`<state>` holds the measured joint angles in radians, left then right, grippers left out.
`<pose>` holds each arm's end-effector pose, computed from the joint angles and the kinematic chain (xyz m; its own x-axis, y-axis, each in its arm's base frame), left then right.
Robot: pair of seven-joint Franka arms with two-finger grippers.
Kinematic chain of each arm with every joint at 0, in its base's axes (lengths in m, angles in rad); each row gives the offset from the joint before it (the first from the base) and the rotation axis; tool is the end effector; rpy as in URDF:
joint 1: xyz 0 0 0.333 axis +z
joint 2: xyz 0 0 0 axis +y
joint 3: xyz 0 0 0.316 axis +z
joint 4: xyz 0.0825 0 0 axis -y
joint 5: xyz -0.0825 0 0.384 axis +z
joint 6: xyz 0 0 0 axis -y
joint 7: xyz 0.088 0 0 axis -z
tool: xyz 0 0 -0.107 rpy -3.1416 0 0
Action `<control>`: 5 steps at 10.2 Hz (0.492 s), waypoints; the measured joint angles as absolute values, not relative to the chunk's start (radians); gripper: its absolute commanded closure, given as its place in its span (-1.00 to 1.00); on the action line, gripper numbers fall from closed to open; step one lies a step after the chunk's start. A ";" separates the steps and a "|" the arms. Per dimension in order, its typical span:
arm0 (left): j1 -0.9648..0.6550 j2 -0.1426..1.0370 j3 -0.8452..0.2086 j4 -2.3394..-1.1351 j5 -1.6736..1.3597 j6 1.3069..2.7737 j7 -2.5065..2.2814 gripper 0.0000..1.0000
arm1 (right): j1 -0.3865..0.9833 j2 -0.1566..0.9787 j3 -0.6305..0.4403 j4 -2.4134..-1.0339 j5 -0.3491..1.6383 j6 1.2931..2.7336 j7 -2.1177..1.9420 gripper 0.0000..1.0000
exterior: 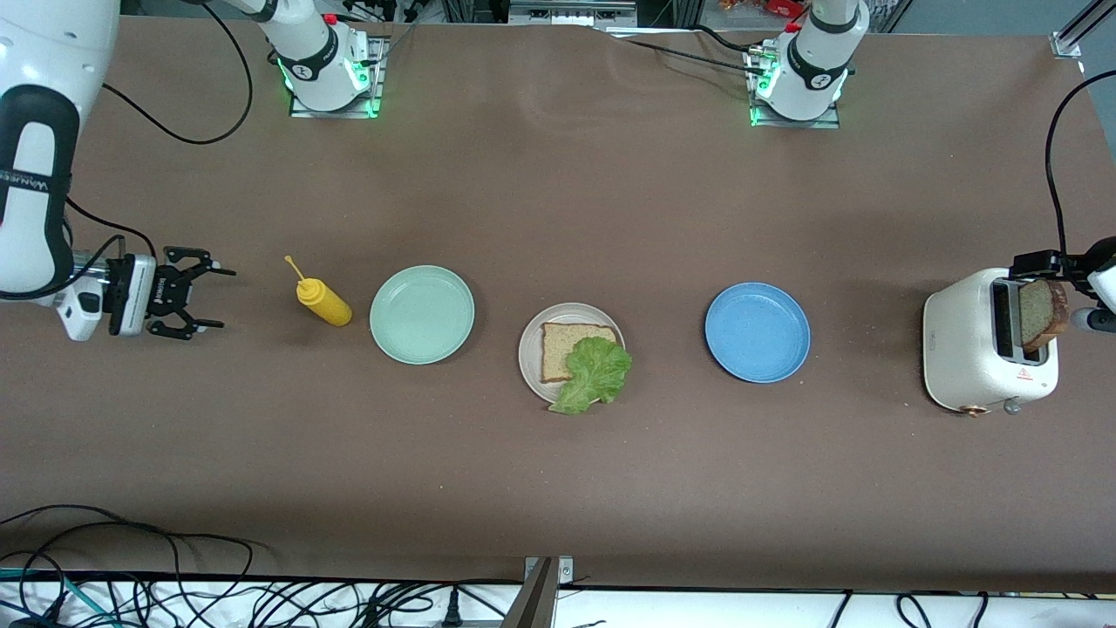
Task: Make sandwich on beige plate with both arms
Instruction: 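Open the right gripper beside the mustard while the left gripper reaches the toaster, then close the right gripper around the yellow mustard bottle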
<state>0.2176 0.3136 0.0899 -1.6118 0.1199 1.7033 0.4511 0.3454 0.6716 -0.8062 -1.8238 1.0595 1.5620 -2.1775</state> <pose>0.5959 0.1954 0.4301 0.9519 -0.1633 -0.2592 -0.1769 -0.9838 -0.0296 0.5726 -0.1436 0.2332 0.3286 0.6961 0.6383 0.9373 -0.1576 -0.3107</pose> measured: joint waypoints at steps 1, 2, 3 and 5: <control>0.234 0.331 0.090 -1.600 0.120 1.716 0.487 -1.00 | 0.335 0.713 -0.796 -1.824 1.123 1.511 -2.267 -1.00; 0.248 0.348 0.090 -1.586 0.120 1.720 0.523 -1.00 | 0.321 0.748 -0.776 -1.824 1.178 1.467 -2.344 -1.00; 0.255 0.361 0.090 -1.576 0.120 1.721 0.546 -1.00 | 0.302 0.771 -0.740 -1.823 1.214 1.439 -2.411 -1.00; 0.256 0.372 0.088 -1.571 0.120 1.722 0.557 -1.00 | 0.267 0.785 -0.668 -1.822 1.233 1.420 -2.514 -0.96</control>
